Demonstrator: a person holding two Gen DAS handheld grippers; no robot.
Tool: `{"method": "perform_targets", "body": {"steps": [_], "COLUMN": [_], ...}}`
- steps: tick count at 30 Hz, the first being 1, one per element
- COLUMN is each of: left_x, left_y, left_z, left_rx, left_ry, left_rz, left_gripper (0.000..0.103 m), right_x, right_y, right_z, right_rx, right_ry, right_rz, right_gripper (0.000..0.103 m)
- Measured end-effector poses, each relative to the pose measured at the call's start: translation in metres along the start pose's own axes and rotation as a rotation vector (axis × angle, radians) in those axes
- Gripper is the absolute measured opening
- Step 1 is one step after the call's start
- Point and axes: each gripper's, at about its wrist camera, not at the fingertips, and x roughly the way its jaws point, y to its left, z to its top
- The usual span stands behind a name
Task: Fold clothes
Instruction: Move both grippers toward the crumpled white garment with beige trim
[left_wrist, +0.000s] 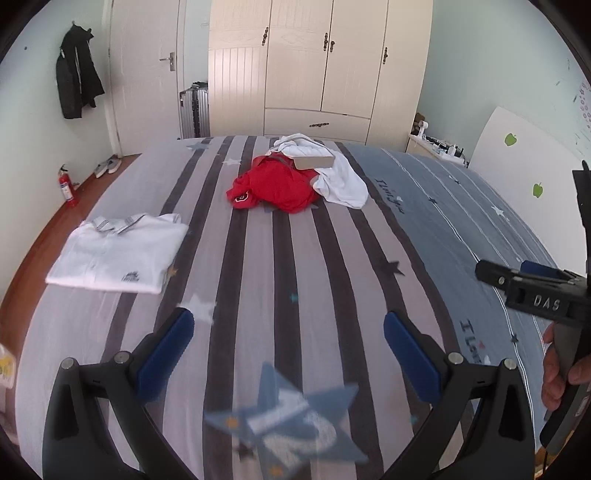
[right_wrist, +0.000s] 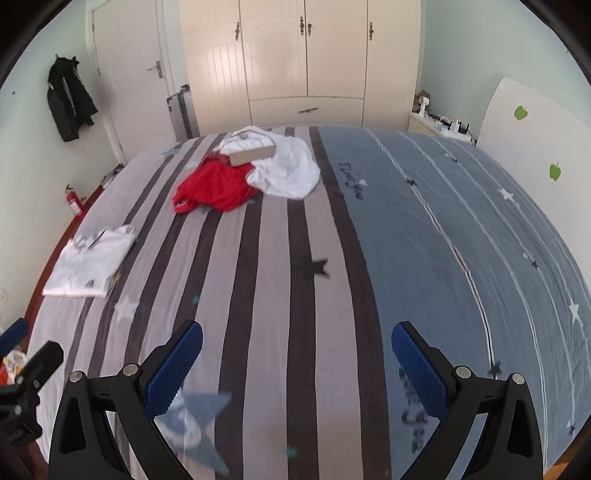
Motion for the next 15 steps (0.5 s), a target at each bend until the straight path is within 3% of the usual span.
{"method": "perform_targets", "body": {"steps": [7, 12, 15], "left_x": [0.095, 0.207, 0.274], "left_y": [0.024, 0.025, 0.01], "left_z": [0.056, 0.097, 0.129], "left_rx": [0.017, 0.054, 0.139], "left_ry": [-0.063, -0.033, -0.007], "left_rz": [-0.034, -0.036, -0.008], "left_gripper": [0.102, 0.101, 0.092], "right_x": [0.084, 0.162, 0.218], "right_y": [0.003, 0.0, 0.002], "right_z": [0.062, 0.097, 0.12], "right_rx": [0.067, 0.081, 0.07], "right_ry": [-0.049, -0.086, -0.077], "right_rz": [0.008, 0.031, 0.041], "right_gripper": [0.101, 0.101, 0.101]}}
